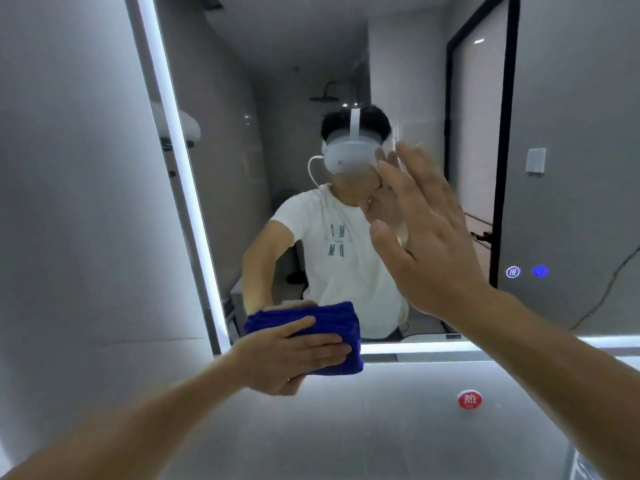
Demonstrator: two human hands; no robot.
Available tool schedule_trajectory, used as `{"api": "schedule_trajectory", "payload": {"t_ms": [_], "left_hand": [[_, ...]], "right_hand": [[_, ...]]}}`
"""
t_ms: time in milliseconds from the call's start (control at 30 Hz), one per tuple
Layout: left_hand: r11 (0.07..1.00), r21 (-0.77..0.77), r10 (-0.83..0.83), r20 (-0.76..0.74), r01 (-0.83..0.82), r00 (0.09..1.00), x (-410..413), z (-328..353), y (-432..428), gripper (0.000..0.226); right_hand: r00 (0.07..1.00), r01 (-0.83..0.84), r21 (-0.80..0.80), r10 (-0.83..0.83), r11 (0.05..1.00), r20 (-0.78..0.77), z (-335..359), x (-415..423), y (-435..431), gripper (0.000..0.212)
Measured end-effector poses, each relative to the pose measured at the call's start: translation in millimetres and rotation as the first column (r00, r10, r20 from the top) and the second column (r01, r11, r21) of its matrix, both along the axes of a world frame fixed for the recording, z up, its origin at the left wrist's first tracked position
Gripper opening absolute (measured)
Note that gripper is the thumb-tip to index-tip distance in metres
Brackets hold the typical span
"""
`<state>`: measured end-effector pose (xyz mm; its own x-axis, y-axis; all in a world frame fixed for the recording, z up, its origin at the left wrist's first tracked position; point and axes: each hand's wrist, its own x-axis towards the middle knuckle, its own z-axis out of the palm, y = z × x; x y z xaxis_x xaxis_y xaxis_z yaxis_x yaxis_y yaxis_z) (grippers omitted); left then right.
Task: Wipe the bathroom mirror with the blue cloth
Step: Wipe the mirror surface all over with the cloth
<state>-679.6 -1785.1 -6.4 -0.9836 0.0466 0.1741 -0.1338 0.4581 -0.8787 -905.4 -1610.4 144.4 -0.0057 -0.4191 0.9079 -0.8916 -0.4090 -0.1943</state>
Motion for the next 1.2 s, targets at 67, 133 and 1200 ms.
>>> {"api": "schedule_trajectory", "payload": {"t_ms": [67, 133, 1200], "left_hand": [[0.999, -0.013, -0.035, -0.075, 0.034, 0.997, 4.3, 48.6, -4.4, 0.067], [0.998, -0.052, -0.041, -0.254, 0.029, 0.966, 5.0, 97.8, -9.4, 0.066], [0.994, -0.099, -0.055, -0.819, -0.046, 0.571, 56.9, 231.6, -37.7, 0.085]], "right_hand": [[1.0, -0.007, 0.009, 0.007, 1.0, 0.0, 1.1, 1.3, -5.2, 0.059], [1.0, -0.021, 0.017, 0.02, 1.0, 0.019, 4.4, 6.4, -10.2, 0.059], [1.0, 0.004, -0.018, -0.004, 1.0, -0.001, 21.8, 102.4, -51.9, 0.061]]}}
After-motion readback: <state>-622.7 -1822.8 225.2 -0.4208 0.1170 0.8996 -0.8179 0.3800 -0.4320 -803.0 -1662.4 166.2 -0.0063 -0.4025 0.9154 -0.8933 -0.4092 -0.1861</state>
